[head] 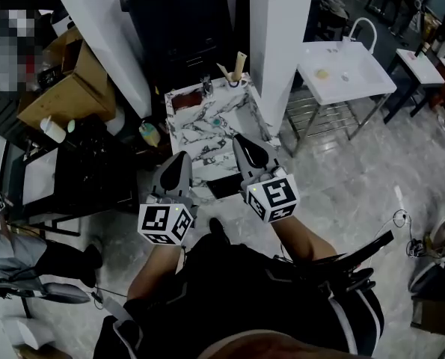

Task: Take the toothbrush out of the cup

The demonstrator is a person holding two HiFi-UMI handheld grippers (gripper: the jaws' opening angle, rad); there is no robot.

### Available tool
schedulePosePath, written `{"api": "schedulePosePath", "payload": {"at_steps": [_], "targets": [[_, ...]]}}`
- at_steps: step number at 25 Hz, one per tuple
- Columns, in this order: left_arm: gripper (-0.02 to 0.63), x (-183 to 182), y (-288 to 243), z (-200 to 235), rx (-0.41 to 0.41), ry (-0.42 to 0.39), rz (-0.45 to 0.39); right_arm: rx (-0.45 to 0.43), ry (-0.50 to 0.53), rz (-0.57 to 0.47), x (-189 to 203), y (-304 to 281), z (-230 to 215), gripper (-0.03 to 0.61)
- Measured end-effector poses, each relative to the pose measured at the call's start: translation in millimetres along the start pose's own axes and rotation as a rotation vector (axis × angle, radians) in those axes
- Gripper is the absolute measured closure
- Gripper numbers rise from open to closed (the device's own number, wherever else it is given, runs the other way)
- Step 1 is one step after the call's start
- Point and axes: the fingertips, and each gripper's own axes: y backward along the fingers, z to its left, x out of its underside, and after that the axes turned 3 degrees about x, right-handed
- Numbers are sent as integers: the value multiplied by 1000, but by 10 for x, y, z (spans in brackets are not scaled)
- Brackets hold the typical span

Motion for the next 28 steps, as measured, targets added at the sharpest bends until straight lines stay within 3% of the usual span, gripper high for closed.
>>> {"api": "schedulePosePath", "payload": {"at_steps": [4, 13, 19, 28], "targets": [[614, 75, -325, 51, 47, 46, -14, 45, 2, 24, 49, -122, -219, 555], [614, -11, -985, 449, 107, 69, -55, 99, 59, 35, -24, -663, -551, 555], [614, -11, -1319, 741, 109, 93, -75, 163, 83, 55, 56, -1017, -751, 554], [614, 61, -1763, 1133, 152, 132, -70, 185, 75, 95, 126, -1578, -878, 554]]}}
